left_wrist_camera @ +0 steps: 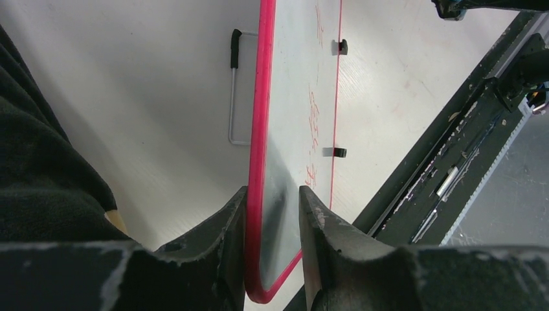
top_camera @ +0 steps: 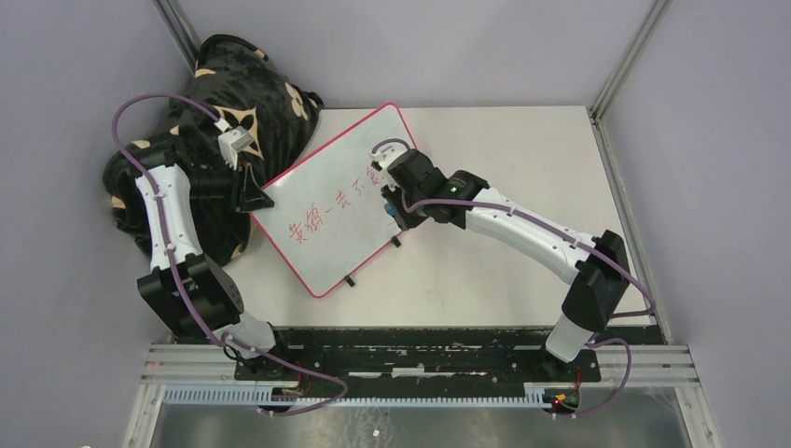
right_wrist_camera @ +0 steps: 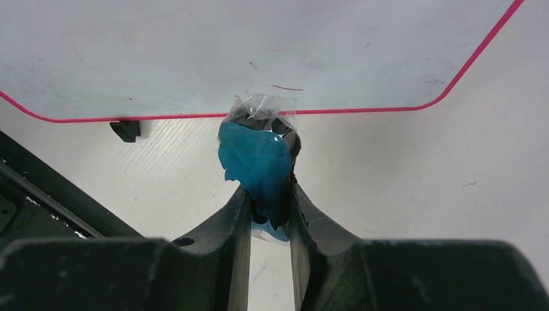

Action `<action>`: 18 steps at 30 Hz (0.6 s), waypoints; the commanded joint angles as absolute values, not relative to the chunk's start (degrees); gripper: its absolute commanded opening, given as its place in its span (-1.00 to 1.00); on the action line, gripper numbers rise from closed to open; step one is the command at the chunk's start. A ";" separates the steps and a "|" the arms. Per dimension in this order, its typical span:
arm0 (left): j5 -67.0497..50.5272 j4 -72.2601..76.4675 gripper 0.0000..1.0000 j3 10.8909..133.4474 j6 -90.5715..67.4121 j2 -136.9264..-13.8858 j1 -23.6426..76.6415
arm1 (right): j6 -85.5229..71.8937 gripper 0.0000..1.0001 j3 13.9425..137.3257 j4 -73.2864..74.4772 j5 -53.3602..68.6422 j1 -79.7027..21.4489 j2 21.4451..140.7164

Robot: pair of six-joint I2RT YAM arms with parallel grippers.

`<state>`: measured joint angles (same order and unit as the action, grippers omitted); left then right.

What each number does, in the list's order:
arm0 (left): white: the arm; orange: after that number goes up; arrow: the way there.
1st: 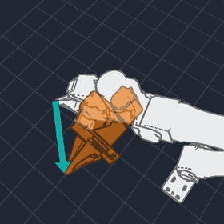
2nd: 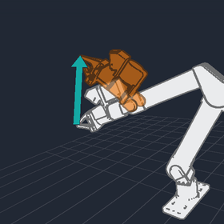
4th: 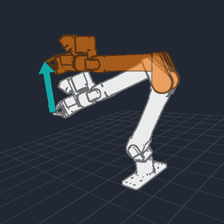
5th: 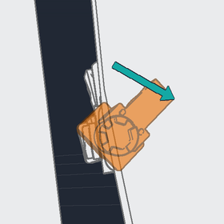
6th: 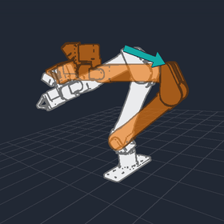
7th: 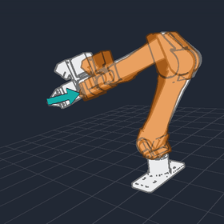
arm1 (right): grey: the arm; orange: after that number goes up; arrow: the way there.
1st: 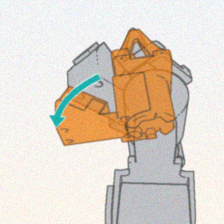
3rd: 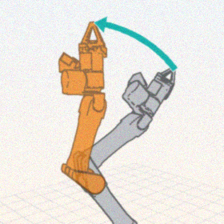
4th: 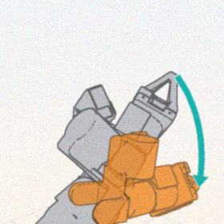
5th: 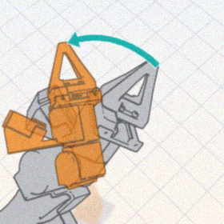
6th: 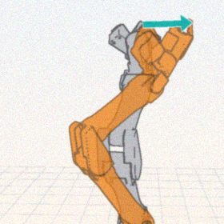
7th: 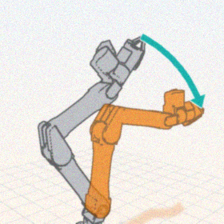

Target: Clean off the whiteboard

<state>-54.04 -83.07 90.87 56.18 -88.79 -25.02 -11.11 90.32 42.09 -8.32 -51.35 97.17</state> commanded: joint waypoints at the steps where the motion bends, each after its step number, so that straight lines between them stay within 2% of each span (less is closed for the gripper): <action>1: -54.64 -83.83 -0.25 93.31 57.85 -88.40 -25.04 | -11.10 -0.98 89.89 38.57 -9.94 -50.40 93.69; 11: -52.97 -83.78 -0.90 91.50 59.53 -89.12 -24.99 | -7.75 -0.98 88.33 27.68 -11.00 -45.80 97.30; 18: -51.53 -83.73 -0.94 90.30 61.74 -90.37 -25.10 | -6.09 -0.98 91.75 20.59 -10.98 -41.72 103.50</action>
